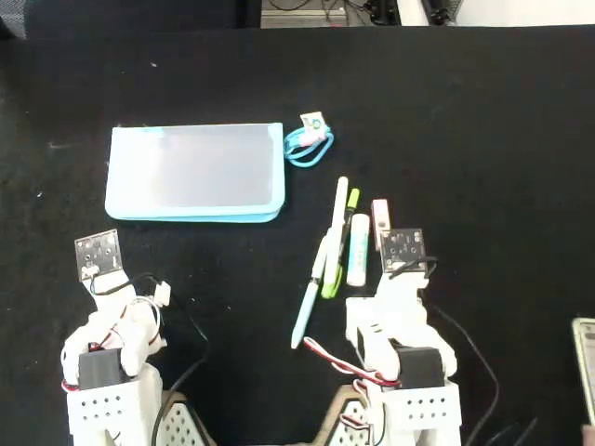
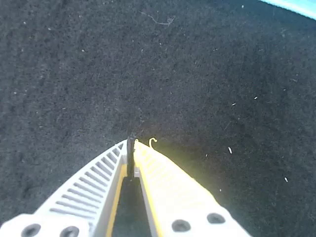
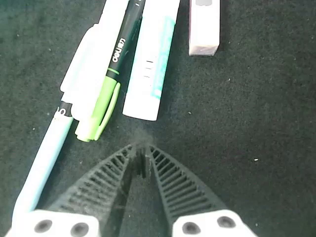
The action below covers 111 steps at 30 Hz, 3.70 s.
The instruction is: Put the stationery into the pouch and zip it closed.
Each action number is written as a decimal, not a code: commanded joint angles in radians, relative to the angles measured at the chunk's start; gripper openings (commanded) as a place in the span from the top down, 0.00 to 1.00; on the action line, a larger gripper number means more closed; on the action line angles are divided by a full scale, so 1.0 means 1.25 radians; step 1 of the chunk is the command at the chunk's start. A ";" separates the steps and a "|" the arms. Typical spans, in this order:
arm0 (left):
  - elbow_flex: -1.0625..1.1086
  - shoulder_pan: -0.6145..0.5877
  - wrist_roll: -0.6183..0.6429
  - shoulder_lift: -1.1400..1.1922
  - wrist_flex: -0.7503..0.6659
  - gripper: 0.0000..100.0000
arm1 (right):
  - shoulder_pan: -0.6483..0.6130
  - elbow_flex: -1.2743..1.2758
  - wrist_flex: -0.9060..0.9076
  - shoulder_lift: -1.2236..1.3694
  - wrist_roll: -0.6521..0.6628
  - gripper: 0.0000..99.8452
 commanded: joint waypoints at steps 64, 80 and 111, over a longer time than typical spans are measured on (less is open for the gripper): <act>0.007 0.267 -0.082 -0.006 -0.010 0.97 | 0.009 -0.003 0.005 -0.075 -0.002 0.99; -0.123 -0.034 -0.458 -0.006 -0.455 0.97 | 0.005 -0.003 0.005 -0.075 -0.004 0.99; -0.190 0.052 -0.082 0.041 -0.347 0.75 | -0.115 -0.154 -0.146 -0.077 0.404 0.99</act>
